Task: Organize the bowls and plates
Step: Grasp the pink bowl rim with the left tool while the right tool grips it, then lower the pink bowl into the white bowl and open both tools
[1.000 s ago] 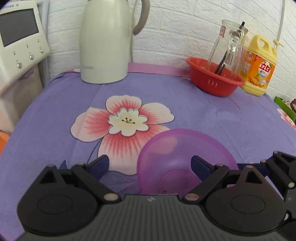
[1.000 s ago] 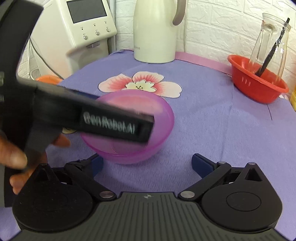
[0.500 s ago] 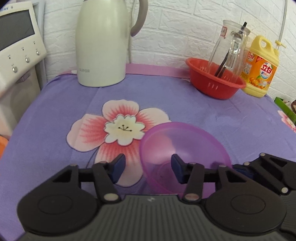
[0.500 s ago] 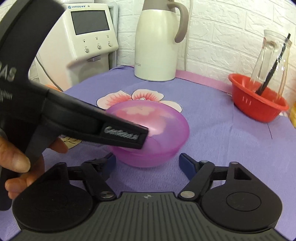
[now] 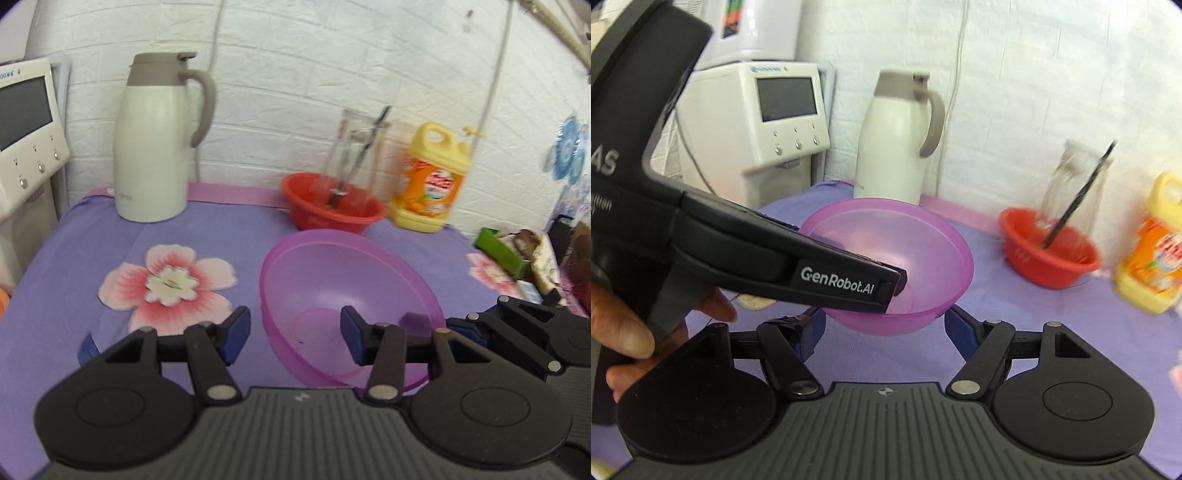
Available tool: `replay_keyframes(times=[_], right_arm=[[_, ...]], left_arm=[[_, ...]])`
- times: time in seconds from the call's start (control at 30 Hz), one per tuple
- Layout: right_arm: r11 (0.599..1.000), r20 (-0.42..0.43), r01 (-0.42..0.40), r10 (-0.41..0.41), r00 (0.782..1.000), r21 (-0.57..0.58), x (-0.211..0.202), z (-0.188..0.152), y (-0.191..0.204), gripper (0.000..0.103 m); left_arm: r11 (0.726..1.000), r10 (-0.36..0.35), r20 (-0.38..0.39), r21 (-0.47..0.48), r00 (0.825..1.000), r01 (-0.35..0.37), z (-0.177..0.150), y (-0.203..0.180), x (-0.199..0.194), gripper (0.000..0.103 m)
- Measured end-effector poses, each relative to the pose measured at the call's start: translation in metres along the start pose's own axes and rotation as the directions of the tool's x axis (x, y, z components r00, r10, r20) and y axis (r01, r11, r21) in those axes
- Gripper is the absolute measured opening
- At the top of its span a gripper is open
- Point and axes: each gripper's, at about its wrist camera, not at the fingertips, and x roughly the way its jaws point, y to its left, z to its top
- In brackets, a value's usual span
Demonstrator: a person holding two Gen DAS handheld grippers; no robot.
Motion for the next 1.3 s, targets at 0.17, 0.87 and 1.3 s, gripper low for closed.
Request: replay_keyframes(times=[0.17,0.87,1.3], right_arm=[[0.999,-0.005,0.031,-0.031,0.999,-0.007,-0.085,-0.027,-0.003,0.103],[0.949,-0.105,0.102,-0.074,0.992,0.299,-0.255,-0.197,0.002,0.103],[0.886,-0.047,0.106,-0.095,0.994,0.451,-0.299,-0.226,-0.011,0.103]], left_arm=[[0.993,-0.099,-0.016,0.067,0.995,0.1,-0.031,-0.068,-0.042,0.051],[0.931,-0.277,-0.198,0.185,0.94,0.313,-0.185,-0.209,-0.1,0.055],[0.964,-0.214,-0.069,0.144,0.974,0.222,-0.169,-0.189,-0.118,0.074]])
